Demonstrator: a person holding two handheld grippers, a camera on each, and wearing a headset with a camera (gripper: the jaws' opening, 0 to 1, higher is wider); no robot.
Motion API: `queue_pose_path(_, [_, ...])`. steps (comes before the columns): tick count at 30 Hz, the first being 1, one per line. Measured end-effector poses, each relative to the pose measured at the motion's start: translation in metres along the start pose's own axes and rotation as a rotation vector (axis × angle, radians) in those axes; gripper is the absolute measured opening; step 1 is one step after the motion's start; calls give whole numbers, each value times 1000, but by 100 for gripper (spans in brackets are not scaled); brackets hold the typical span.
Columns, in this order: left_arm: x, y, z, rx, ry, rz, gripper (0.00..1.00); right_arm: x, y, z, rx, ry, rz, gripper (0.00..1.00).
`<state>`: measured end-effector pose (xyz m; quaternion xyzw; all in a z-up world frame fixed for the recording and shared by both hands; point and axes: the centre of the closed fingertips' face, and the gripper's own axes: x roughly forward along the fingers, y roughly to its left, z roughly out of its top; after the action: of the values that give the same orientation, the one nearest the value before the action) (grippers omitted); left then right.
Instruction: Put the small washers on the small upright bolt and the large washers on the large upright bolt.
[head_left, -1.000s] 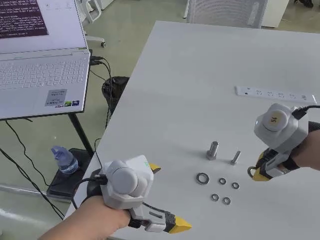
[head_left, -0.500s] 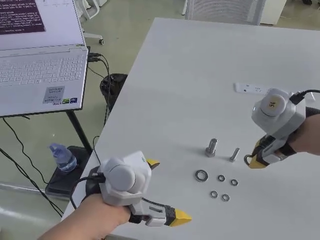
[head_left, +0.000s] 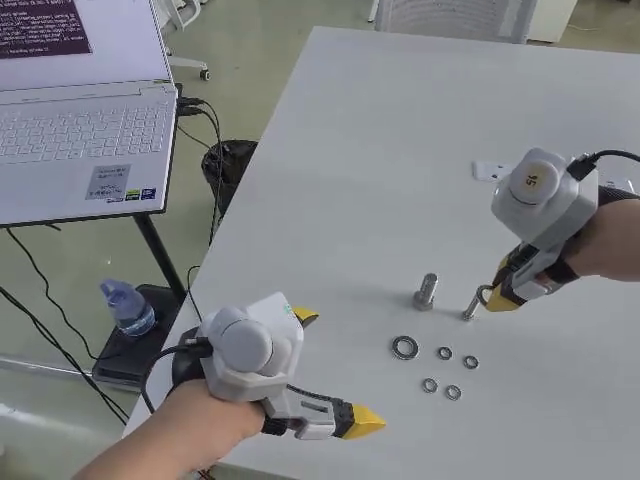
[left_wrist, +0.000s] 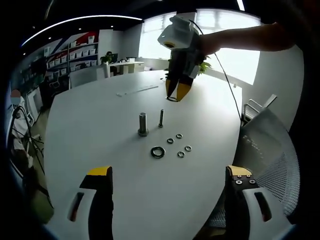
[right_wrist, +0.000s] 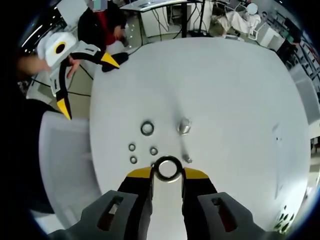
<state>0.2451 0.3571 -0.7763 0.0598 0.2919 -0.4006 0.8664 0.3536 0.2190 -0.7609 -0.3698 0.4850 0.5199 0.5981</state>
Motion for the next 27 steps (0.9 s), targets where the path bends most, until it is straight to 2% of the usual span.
queue_pose_path(7, [-1, 5, -2, -5, 0, 6, 93, 2, -10, 14, -3, -22, -7, 21])
queue_pose_path(27, [2, 7, -1, 8, 8, -2, 91, 24, -30, 41, -14, -37, -18, 21])
